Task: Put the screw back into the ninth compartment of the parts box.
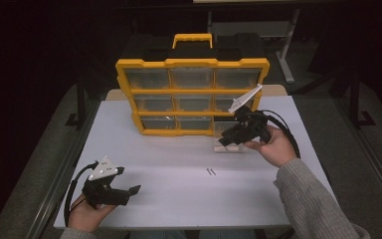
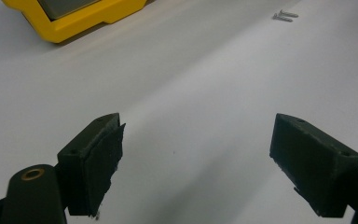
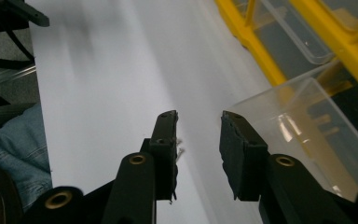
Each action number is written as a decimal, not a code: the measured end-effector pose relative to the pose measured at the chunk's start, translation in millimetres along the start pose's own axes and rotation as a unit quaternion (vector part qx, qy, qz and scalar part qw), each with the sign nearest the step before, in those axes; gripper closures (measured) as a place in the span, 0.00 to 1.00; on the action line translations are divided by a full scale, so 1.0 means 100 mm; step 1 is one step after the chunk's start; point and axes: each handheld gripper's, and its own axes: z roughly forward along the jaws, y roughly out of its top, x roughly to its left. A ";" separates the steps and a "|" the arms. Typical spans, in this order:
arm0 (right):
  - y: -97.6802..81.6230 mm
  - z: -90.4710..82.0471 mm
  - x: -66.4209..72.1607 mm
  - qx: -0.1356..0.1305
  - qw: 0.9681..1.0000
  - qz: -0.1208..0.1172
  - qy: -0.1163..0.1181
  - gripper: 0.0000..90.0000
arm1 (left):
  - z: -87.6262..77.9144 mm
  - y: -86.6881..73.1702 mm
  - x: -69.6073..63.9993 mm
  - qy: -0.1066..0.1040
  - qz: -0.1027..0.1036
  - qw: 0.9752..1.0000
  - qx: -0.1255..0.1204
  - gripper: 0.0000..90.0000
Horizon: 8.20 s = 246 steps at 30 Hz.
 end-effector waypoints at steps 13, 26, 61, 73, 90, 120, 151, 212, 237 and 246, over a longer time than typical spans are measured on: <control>-0.14 0.24 0.19 0.007 1.000 -0.002 0.013 0.68 | 0.00 0.00 0.00 0.000 -0.003 1.000 0.001 0.18; -0.27 0.65 0.26 0.038 0.999 -0.010 0.017 0.68 | 0.00 0.00 0.00 -0.001 -0.004 1.000 0.000 0.18; -0.49 1.18 0.21 0.096 0.995 0.001 -0.029 0.91 | 0.00 0.00 0.00 0.000 -0.002 1.000 -0.002 0.18; -0.49 1.18 0.14 0.094 0.995 0.007 -0.017 0.97 | 0.00 0.00 0.00 -0.001 -0.001 1.000 0.000 0.18; -0.37 0.95 0.15 0.091 0.995 0.021 0.028 0.97 | 0.00 0.00 0.00 -0.001 -0.003 1.000 -0.001 0.18; 0.14 0.23 -0.09 0.038 0.998 -0.012 0.038 0.97 | -0.02 -0.01 0.02 0.000 -0.005 1.000 -0.003 0.18; 0.23 -0.13 -0.43 0.023 1.000 0.019 -0.006 0.97 | -0.04 -0.01 0.02 0.002 -0.005 1.000 -0.004 0.18; 0.04 0.02 -0.37 0.010 0.999 0.048 -0.021 0.77 | -0.03 -0.01 0.02 0.002 -0.004 1.000 -0.002 0.18; 0.02 0.30 0.07 0.010 1.000 0.000 0.001 0.64 | -0.04 -0.01 0.02 0.002 -0.006 1.000 -0.003 0.18; -0.06 0.48 0.14 0.020 1.000 -0.004 0.009 0.62 | -0.04 -0.01 0.02 0.002 -0.006 1.000 -0.004 0.18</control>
